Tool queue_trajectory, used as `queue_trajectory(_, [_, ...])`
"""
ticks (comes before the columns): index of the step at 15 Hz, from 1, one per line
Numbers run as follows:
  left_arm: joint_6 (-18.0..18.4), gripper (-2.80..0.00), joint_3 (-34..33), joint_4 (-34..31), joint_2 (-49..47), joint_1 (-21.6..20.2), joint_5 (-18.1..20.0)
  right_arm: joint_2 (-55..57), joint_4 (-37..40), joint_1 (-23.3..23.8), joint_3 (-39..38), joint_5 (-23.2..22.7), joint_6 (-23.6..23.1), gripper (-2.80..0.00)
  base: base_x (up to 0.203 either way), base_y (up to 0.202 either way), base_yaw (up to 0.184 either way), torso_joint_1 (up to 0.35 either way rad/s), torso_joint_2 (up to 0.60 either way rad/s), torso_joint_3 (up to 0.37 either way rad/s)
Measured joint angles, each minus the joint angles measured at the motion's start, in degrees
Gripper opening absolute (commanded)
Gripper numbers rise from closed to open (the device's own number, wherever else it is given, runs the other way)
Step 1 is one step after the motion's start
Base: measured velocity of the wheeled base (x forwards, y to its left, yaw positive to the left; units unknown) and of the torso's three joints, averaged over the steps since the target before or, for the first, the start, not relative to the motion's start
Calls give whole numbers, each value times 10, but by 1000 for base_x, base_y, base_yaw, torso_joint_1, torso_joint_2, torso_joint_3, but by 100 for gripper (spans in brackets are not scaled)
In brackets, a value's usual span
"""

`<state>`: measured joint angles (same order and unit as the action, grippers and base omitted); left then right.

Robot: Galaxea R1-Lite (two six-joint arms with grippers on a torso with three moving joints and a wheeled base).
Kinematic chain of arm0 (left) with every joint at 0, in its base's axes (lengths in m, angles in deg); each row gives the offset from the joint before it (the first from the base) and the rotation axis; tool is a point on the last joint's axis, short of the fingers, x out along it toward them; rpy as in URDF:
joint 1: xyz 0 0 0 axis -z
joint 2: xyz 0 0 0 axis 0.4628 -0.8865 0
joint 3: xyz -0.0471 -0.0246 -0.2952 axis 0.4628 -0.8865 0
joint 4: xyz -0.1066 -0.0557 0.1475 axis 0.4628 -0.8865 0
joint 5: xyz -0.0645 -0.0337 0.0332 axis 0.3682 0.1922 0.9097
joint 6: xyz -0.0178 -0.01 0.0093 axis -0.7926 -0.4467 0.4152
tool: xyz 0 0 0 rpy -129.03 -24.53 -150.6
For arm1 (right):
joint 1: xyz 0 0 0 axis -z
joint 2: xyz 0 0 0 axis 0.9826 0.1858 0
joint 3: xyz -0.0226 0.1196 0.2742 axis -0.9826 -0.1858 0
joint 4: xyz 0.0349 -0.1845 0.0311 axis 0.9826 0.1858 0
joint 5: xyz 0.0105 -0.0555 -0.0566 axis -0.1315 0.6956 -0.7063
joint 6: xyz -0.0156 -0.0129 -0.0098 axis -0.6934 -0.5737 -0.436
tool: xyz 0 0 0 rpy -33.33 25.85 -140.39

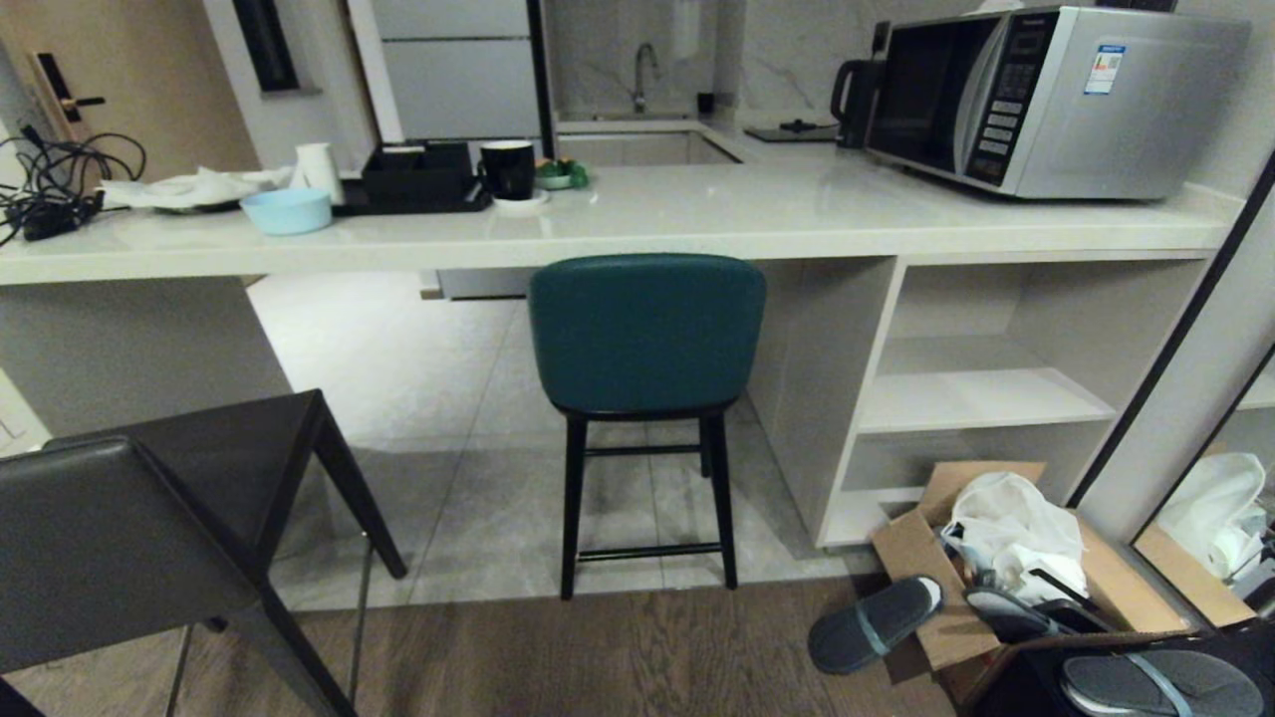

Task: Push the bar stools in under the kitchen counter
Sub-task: Pull the blue chair out from under the dining table

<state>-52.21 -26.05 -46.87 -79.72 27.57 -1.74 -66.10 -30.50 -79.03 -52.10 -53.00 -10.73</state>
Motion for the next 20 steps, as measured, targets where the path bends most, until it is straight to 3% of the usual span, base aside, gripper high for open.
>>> queue_trajectory(20, [0,-280,0,0,0,-1,0,0,-1,0,0,3,12,-280,194,0,2,1,1,3])
